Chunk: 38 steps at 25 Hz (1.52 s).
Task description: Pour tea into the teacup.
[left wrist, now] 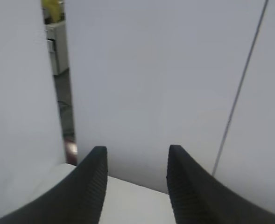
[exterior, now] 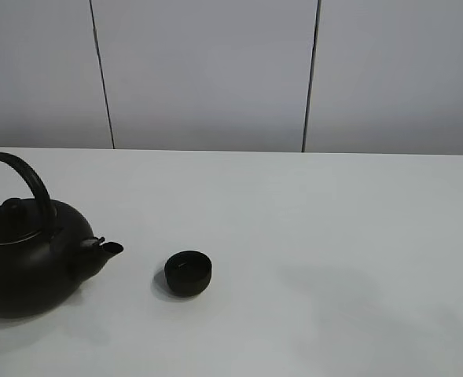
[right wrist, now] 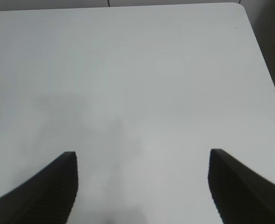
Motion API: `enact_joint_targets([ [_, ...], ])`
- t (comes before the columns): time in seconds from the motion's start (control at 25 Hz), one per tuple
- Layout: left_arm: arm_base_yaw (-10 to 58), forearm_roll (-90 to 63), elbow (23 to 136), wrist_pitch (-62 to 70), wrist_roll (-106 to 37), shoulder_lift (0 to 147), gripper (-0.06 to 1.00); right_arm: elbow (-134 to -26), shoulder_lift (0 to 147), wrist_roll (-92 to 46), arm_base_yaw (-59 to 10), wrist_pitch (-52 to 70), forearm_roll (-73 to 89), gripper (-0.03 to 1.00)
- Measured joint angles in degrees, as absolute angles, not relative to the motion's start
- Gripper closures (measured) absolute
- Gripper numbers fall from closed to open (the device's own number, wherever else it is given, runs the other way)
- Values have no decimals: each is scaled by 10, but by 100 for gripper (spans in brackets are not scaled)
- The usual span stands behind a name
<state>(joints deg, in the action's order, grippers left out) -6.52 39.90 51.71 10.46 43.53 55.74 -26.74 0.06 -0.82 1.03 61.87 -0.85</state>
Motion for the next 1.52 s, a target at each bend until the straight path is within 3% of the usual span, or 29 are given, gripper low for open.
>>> enact_joint_targets([
  [0.32,-65,233,699,427,-11,486,64,-267,1,-8,10,619,-9,43],
  [0.52,-65,170,800,539,-91,385,64,-267,1,-8,10,619,-9,43],
  [0.8,-65,-20,821,714,-154,213,64,-267,1,-8,10,619,-9,43],
  [0.96,-68,-52,765,730,-145,118,64,-267,1,-8,10,619,-9,43],
  [1.16,-68,-53,582,737,-119,6,64,-267,1,-8,10,619,-9,43],
  [1.52,-68,-86,348,654,-100,-10,64,-267,1,-8,10,619,-9,43],
])
